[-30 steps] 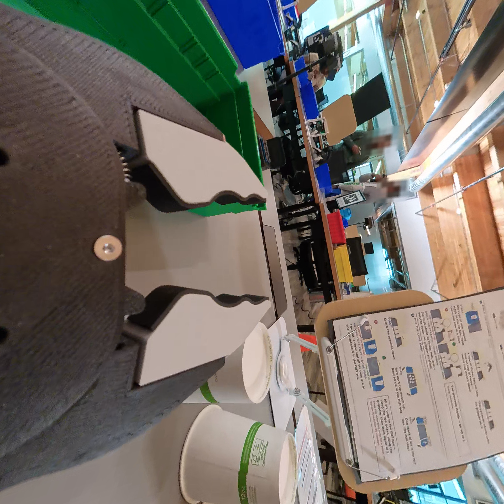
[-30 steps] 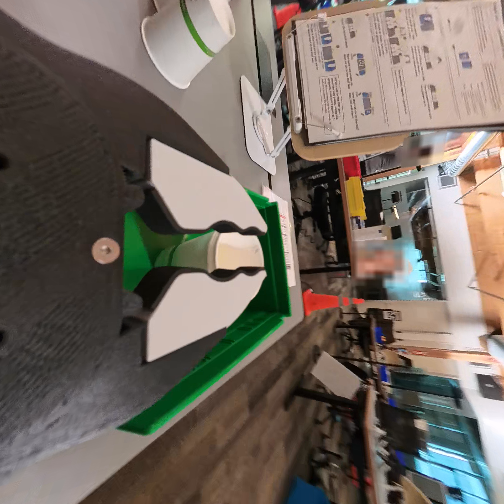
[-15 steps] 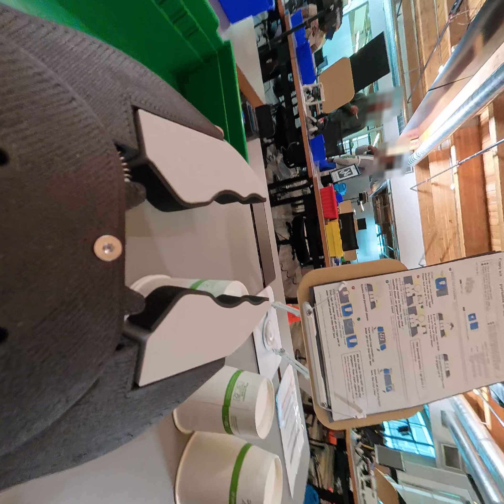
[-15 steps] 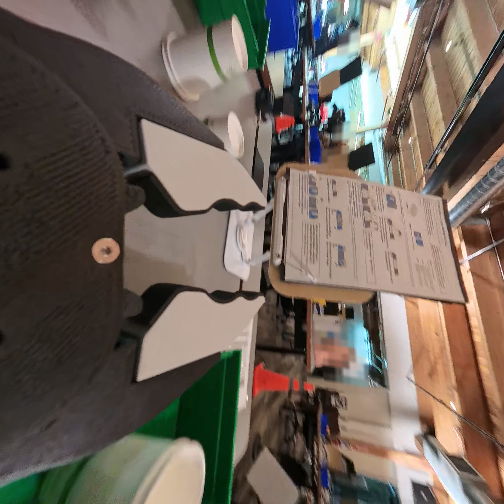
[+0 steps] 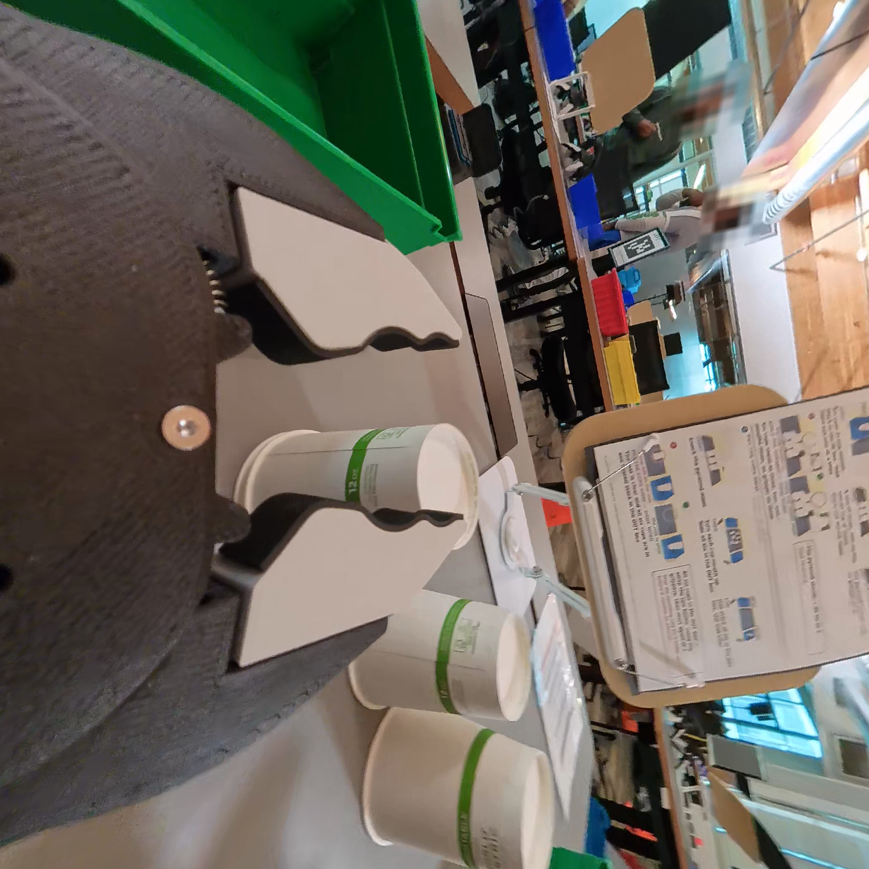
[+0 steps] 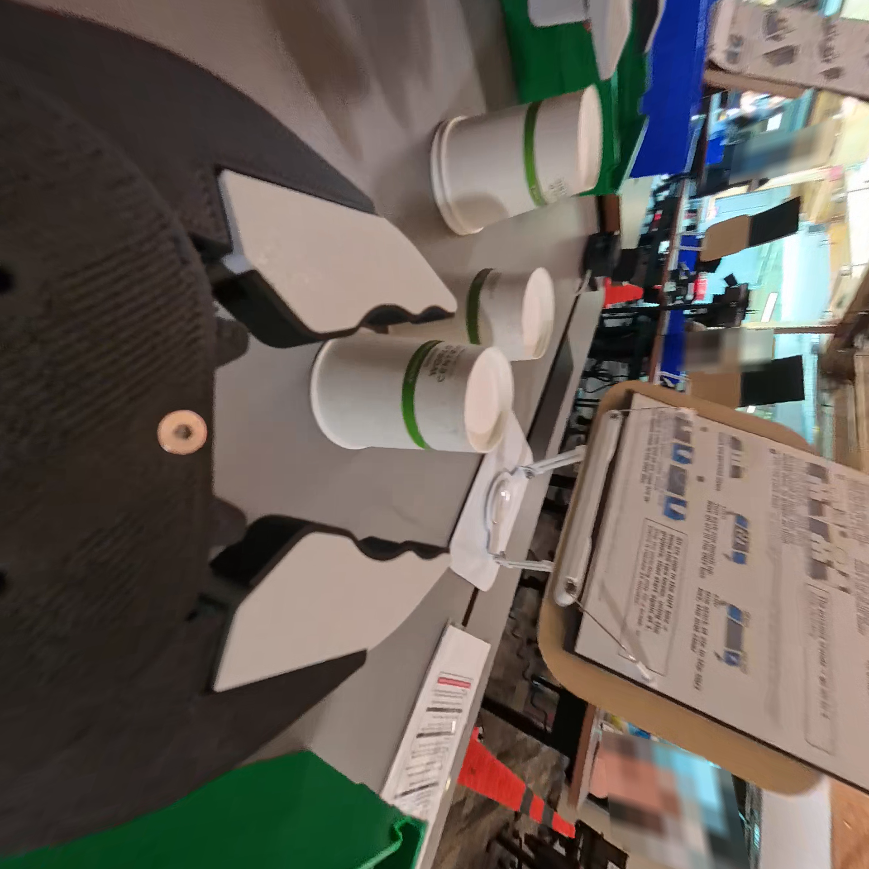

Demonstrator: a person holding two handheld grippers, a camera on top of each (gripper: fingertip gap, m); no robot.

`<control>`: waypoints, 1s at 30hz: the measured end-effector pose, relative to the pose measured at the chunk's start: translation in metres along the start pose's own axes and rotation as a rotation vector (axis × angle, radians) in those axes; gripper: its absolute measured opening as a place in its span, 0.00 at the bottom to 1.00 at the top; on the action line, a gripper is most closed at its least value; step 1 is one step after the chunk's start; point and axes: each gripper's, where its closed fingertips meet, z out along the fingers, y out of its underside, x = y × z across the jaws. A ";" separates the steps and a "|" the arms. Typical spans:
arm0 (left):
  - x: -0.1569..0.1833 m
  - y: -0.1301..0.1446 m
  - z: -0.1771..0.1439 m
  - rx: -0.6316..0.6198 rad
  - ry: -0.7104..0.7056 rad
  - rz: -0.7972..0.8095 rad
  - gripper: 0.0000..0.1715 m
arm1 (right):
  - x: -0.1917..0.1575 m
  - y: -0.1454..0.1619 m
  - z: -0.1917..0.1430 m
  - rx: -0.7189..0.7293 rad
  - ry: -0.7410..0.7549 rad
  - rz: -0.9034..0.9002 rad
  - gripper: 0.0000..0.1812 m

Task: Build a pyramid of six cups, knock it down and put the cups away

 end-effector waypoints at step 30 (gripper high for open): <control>0.235 -0.008 -0.073 -0.204 0.838 -0.463 0.22 | -0.037 -0.049 -0.035 0.261 -0.306 0.736 0.37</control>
